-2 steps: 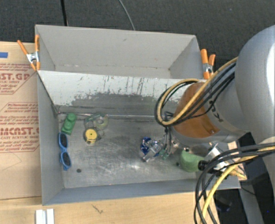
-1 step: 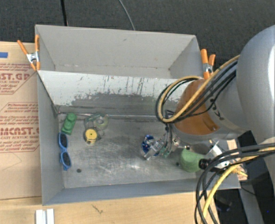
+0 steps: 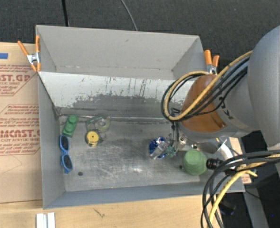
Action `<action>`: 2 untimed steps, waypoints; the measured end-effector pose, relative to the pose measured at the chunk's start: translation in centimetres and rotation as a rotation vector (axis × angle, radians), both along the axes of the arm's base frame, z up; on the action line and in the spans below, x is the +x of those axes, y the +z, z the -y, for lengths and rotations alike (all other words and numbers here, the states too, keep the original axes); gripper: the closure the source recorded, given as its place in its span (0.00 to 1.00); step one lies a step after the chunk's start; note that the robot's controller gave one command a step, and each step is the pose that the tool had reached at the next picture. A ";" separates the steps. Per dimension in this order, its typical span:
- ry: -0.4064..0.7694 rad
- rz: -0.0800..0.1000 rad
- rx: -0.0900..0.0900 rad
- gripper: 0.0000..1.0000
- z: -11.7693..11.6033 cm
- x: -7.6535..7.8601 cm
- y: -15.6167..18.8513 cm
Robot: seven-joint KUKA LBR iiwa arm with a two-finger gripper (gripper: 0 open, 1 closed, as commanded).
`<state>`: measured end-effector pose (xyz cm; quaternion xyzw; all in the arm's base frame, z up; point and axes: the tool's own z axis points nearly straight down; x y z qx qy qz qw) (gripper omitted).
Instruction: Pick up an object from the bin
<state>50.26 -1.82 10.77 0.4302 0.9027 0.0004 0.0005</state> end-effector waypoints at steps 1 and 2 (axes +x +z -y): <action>0.001 0.002 0.000 1.00 0.0 0.1 4.7; 0.002 0.001 0.000 1.00 -0.1 0.1 7.5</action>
Offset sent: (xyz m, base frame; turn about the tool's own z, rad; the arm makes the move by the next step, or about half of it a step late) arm -0.0001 -0.0001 0.0453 0.0000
